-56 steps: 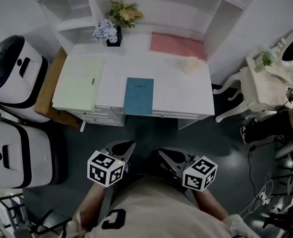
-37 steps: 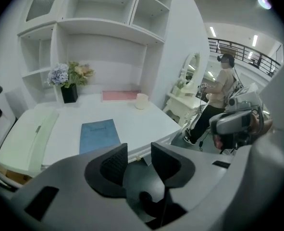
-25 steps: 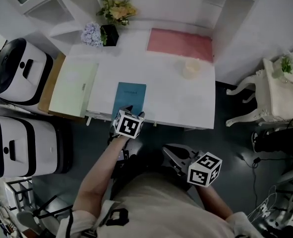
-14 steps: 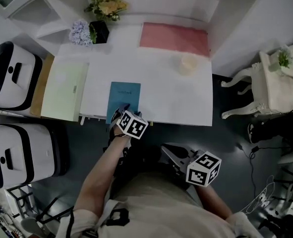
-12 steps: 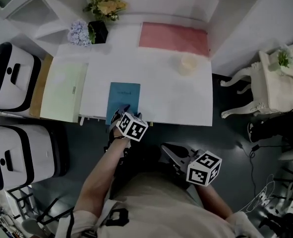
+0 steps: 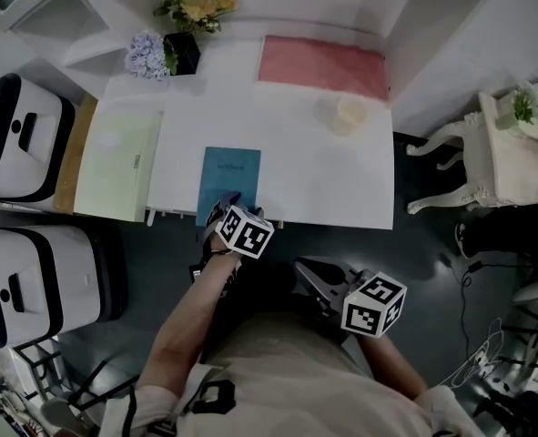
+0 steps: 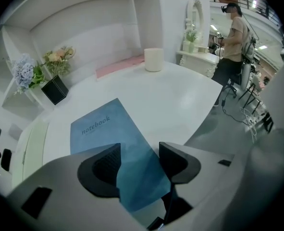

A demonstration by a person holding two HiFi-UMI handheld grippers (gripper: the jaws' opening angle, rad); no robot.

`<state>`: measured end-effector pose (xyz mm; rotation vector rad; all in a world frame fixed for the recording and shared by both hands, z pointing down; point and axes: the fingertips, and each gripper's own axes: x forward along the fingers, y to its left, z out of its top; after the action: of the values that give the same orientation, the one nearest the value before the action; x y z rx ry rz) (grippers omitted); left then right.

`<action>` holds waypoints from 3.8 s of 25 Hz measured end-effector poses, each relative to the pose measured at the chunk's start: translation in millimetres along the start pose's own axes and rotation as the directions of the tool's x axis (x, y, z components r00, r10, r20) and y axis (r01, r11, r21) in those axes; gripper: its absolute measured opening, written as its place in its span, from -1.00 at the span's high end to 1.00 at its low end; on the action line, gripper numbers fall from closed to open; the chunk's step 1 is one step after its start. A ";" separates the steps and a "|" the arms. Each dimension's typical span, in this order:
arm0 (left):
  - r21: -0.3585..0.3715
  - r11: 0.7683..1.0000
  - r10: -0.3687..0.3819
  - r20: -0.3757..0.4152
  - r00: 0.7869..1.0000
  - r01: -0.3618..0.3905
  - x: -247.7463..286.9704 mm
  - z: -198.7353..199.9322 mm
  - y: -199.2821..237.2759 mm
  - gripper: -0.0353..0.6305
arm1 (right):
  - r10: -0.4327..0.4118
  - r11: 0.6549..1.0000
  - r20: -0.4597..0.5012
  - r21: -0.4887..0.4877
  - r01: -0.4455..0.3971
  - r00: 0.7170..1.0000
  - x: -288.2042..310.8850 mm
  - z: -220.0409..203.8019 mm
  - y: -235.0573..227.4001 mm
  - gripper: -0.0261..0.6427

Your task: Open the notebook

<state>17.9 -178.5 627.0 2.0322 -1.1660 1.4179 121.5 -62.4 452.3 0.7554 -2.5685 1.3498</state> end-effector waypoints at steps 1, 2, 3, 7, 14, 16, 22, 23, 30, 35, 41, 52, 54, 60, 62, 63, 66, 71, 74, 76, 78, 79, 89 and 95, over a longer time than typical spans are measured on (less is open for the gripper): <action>-0.004 1.000 -0.006 0.002 1.000 0.006 0.0 0.3 -0.2 0.11 | 0.001 1.000 0.000 0.000 -0.001 1.000 -0.4 -0.4 0.0 0.88; -0.010 1.000 -0.011 0.004 1.000 0.011 -0.1 0.6 -0.3 0.13 | 0.003 1.000 -0.001 0.000 -0.003 1.000 -0.9 -0.8 0.1 0.88; -0.017 1.000 -0.014 0.006 1.000 0.014 -0.1 0.8 -0.4 0.14 | 0.004 1.000 -0.001 0.000 -0.004 1.000 -1.5 -1.3 0.1 0.88; -0.038 0.999 -0.023 0.013 1.000 0.024 -1.3 1.9 -1.2 0.23 | 0.007 1.000 0.005 0.003 -0.007 1.000 -3.8 -1.6 -1.5 0.89; 0.009 1.000 -0.003 0.026 1.000 0.003 -7.9 5.7 -3.9 0.35 | 0.014 1.000 0.010 0.001 -0.014 1.000 -6.6 -1.1 -2.1 0.88; 0.013 1.000 -0.005 0.021 1.000 0.005 -9.2 6.4 -4.0 0.35 | 0.015 1.000 0.013 0.002 -0.015 1.000 -8.3 -0.4 -2.5 0.89; 0.003 1.000 -0.016 0.036 0.999 0.016 -18.0 9.9 -1.3 0.37 | 0.018 1.000 0.013 -0.001 -0.018 1.000 -7.8 -0.8 -2.4 0.89; -0.002 1.000 -0.021 0.040 0.999 0.021 -19.2 10.0 -1.4 0.38 | 0.018 1.000 0.014 -0.001 -0.018 1.000 -7.9 -0.9 -2.5 0.89; -0.024 0.999 -0.038 0.055 0.998 0.039 -25.3 12.0 -0.3 0.40 | 0.026 1.000 0.010 -0.008 -0.026 1.000 -7.4 0.4 -1.0 0.89; -0.047 0.998 -0.044 0.067 0.997 0.047 -28.0 12.9 2.7 0.40 | 0.027 1.000 0.007 -0.009 -0.027 1.000 -6.8 0.5 -0.4 0.88; -0.080 0.995 -0.050 0.085 0.995 0.057 -31.7 12.9 4.9 0.40 | 0.024 1.000 0.010 -0.006 -0.023 1.000 -8.7 -1.1 -0.5 0.89; -0.094 0.994 -0.051 0.113 0.992 0.061 -43.2 16.1 9.1 0.43 | 0.032 0.999 0.014 -0.007 -0.032 0.999 -10.5 -2.0 4.7 0.88; -0.090 0.994 -0.049 0.119 0.992 0.060 -46.2 17.6 10.4 0.43 | 0.033 0.999 0.013 -0.012 -0.033 0.999 -10.6 -1.8 6.5 0.89; -0.092 0.994 -0.038 0.142 0.989 0.052 -55.4 21.8 16.4 0.44 | 0.043 0.999 0.010 -0.028 -0.042 0.999 -9.2 -3.6 9.7 0.88; -0.094 0.994 -0.036 0.148 0.988 0.050 -58.0 21.9 17.1 0.44 | 0.047 0.998 0.009 -0.029 -0.047 0.999 -9.3 -5.3 10.8 0.89; -0.094 0.994 -0.034 0.151 0.988 0.048 -59.1 22.0 17.8 0.44 | 0.047 0.998 0.007 -0.029 -0.047 0.999 -9.0 -5.7 11.3 0.88; -0.089 0.995 -0.026 0.158 0.987 0.041 -60.8 21.8 19.7 0.44 | 0.049 0.998 0.004 -0.032 -0.049 0.999 -6.8 -6.9 13.0 0.88; -0.085 0.996 -0.020 0.165 0.986 0.034 -64.8 20.6 22.7 0.46 | 0.049 0.998 -0.003 -0.043 -0.049 0.999 -5.1 -9.3 16.5 0.88; -0.082 0.996 -0.015 0.169 0.986 0.029 -68.0 21.0 25.2 0.46 | 0.046 0.998 0.000 -0.045 -0.046 0.999 -6.0 -9.3 16.9 0.88; -0.082 0.996 -0.010 0.173 0.985 0.025 -69.7 21.1 26.3 0.46 | 0.042 0.998 0.001 -0.047 -0.042 0.999 -6.8 -9.0 16.8 0.89; -0.082 0.996 -0.006 0.176 0.984 0.020 -71.8 20.8 27.6 0.46 | 0.039 0.998 0.001 -0.053 -0.039 0.999 -7.3 -8.4 17.4 0.88; -0.082 0.996 -0.004 0.178 0.984 0.019 -73.2 20.5 28.4 0.46 | 0.039 0.998 0.002 -0.056 -0.039 0.999 -7.3 -8.1 17.9 0.88; -0.099 0.995 0.030 0.198 0.980 -0.011 -88.8 15.1 45.3 0.47 | 0.042 0.996 -0.016 -0.083 -0.043 0.999 -3.8 -7.5 22.9 0.88; -0.108 0.994 0.047 0.206 0.977 -0.025 -96.5 9.8 56.2 0.50 | 0.048 0.994 -0.030 -0.100 -0.051 0.998 2.2 -7.6 27.0 0.88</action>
<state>-35.2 -178.7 528.3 2.1352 -1.3392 1.1541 105.5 -44.4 437.8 0.6562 -2.6274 1.2244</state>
